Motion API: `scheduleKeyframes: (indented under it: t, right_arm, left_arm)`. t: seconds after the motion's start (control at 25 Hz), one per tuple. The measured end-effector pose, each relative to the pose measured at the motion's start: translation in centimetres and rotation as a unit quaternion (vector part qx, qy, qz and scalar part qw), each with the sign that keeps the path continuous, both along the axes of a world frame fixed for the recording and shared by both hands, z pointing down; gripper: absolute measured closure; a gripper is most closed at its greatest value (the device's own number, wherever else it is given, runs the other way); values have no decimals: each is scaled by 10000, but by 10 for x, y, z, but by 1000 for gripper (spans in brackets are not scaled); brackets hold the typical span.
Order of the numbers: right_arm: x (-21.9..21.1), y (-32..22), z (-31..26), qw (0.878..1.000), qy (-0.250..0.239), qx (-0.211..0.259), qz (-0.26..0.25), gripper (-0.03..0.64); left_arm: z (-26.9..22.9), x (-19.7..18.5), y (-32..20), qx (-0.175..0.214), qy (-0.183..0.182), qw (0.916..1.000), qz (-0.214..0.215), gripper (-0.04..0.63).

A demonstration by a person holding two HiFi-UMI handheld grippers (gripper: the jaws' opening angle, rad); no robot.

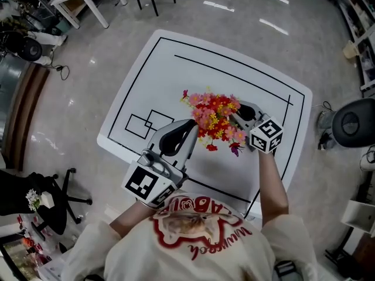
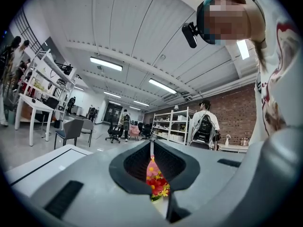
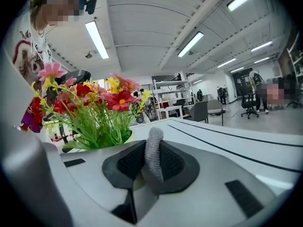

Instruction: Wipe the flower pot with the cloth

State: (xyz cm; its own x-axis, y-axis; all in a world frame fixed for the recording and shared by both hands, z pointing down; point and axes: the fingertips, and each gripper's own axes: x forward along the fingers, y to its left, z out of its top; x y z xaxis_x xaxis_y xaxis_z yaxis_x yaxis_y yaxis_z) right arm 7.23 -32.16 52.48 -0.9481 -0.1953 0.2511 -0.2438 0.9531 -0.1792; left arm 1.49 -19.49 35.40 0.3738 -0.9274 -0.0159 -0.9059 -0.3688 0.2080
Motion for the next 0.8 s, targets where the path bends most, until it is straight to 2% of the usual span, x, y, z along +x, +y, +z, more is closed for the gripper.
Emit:
scheduleKeyframes:
  t: [0.8]
  right_arm:
    - [17, 14, -2, 9996, 64, 86, 262, 546]
  left_arm:
    - [-10, 16, 4, 140, -60, 9992, 371, 591]
